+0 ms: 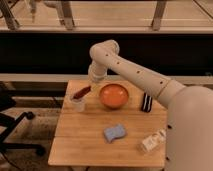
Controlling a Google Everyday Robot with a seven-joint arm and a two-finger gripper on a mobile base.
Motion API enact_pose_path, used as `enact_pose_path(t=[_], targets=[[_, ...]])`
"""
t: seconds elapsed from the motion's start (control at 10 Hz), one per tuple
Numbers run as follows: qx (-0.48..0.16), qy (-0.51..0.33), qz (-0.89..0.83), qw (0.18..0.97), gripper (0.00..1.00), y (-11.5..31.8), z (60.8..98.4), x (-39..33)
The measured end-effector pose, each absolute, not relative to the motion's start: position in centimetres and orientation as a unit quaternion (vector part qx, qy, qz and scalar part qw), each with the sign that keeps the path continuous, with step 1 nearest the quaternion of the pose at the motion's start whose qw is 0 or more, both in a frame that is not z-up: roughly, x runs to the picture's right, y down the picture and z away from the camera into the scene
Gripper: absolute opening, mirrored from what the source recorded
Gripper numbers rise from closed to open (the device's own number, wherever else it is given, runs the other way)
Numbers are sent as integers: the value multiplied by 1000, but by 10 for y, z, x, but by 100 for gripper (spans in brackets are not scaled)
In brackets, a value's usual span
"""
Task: Place the pepper in the ceramic cup
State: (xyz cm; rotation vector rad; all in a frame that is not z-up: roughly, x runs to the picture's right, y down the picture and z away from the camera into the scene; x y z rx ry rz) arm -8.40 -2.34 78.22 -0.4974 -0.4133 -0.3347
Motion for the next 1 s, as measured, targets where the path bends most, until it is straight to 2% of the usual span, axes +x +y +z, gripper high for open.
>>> enact_pose_path(t=[1.0], targets=[[-255,-196,-177,930,5,-30,792,-96]])
